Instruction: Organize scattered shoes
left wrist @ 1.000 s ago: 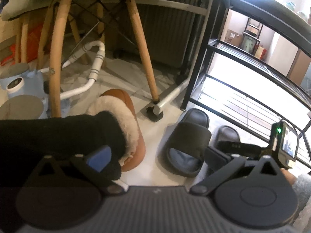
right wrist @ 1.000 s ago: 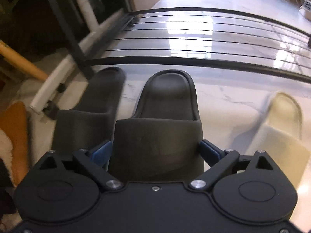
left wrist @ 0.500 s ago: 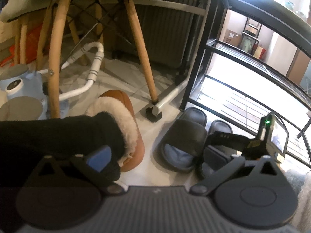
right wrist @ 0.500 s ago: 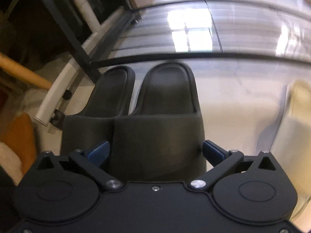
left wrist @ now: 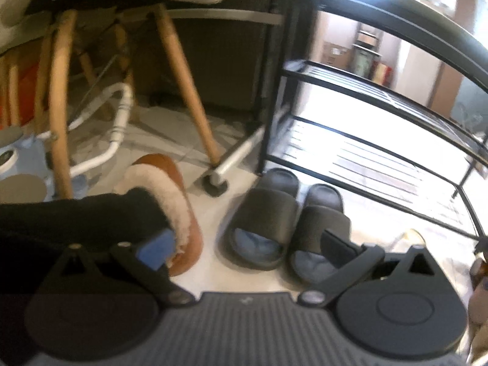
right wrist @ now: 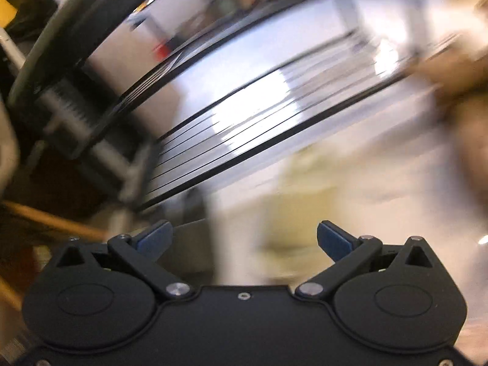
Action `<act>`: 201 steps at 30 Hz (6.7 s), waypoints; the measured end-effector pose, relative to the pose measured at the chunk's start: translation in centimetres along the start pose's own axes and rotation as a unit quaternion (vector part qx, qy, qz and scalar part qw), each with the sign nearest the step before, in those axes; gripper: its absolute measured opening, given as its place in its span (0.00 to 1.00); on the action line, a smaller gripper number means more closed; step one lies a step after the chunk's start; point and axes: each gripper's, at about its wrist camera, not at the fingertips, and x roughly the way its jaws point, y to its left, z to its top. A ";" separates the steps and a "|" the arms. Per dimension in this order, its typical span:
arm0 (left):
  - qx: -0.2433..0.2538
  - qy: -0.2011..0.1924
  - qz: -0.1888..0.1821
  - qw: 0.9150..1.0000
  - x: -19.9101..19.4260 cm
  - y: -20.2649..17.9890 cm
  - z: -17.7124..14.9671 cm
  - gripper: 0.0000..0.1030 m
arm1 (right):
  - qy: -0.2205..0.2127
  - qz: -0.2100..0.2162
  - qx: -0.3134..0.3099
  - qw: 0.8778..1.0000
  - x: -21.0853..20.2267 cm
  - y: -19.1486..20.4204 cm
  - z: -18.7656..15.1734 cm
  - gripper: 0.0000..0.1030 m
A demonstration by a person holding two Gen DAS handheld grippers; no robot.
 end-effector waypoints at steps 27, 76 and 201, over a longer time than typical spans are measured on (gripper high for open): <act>0.164 0.045 -0.242 0.955 -2.3 -23.3 -3.1 0.99 | -0.210 -0.263 0.300 0.893 -16.4 -22.1 -5.4 1.00; 0.176 0.157 -0.586 0.775 -4.1 -47.5 -11.8 0.52 | -0.217 -0.190 0.476 0.831 -16.5 -31.1 -11.8 1.00; 0.007 0.107 -0.226 0.968 1.5 0.6 11.4 0.99 | 0.216 0.009 0.009 0.976 4.3 4.2 -6.9 0.36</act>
